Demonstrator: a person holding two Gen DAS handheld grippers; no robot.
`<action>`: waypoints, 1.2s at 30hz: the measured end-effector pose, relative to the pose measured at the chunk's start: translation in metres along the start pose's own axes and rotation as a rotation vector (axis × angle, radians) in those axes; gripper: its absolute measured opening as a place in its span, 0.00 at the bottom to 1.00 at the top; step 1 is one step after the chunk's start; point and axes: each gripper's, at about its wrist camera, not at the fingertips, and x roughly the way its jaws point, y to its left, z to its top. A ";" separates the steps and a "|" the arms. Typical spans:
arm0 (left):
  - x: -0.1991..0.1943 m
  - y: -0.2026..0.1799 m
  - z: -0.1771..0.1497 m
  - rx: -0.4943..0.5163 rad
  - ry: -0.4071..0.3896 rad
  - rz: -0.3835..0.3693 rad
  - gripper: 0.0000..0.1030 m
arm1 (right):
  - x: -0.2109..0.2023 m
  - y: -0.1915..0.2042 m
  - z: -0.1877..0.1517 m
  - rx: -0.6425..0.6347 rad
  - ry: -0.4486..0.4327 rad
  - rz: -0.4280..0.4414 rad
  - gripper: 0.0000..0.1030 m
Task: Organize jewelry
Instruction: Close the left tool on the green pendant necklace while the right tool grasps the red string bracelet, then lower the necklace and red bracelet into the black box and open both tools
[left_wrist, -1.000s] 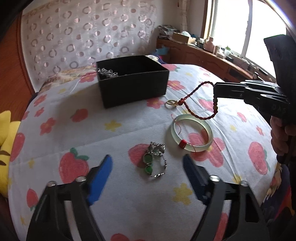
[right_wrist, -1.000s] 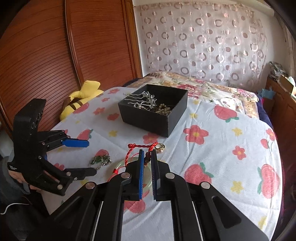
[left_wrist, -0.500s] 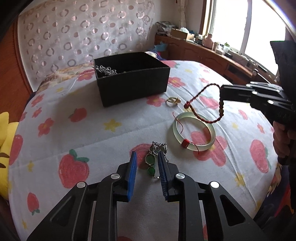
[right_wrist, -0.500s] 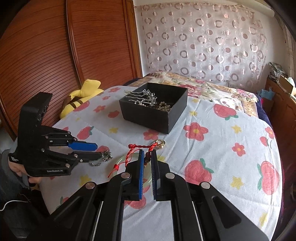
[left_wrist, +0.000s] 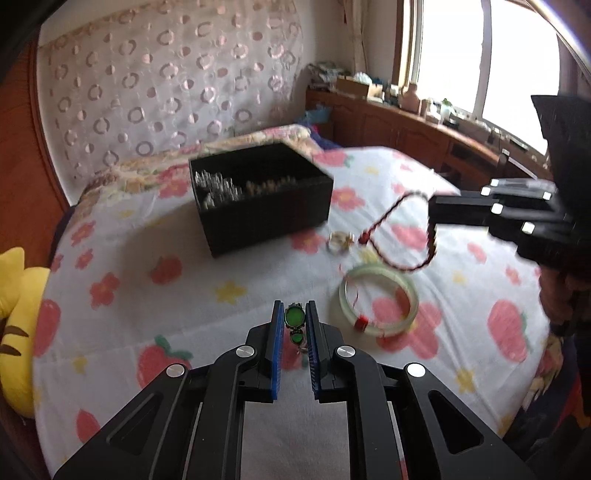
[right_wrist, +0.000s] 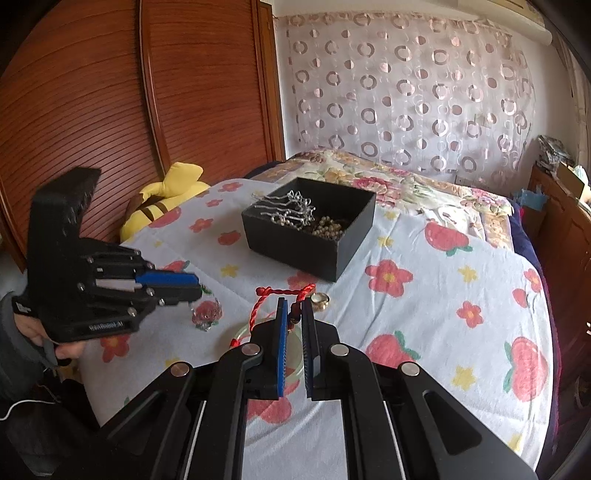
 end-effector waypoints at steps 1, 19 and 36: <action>-0.002 0.000 0.003 0.000 -0.008 0.000 0.10 | -0.001 0.000 0.003 -0.004 -0.004 -0.002 0.08; -0.024 0.017 0.087 0.003 -0.125 0.033 0.10 | 0.010 -0.010 0.059 -0.028 -0.048 -0.053 0.08; 0.003 0.039 0.139 -0.034 -0.110 0.101 0.10 | 0.060 -0.028 0.090 -0.008 -0.010 -0.094 0.08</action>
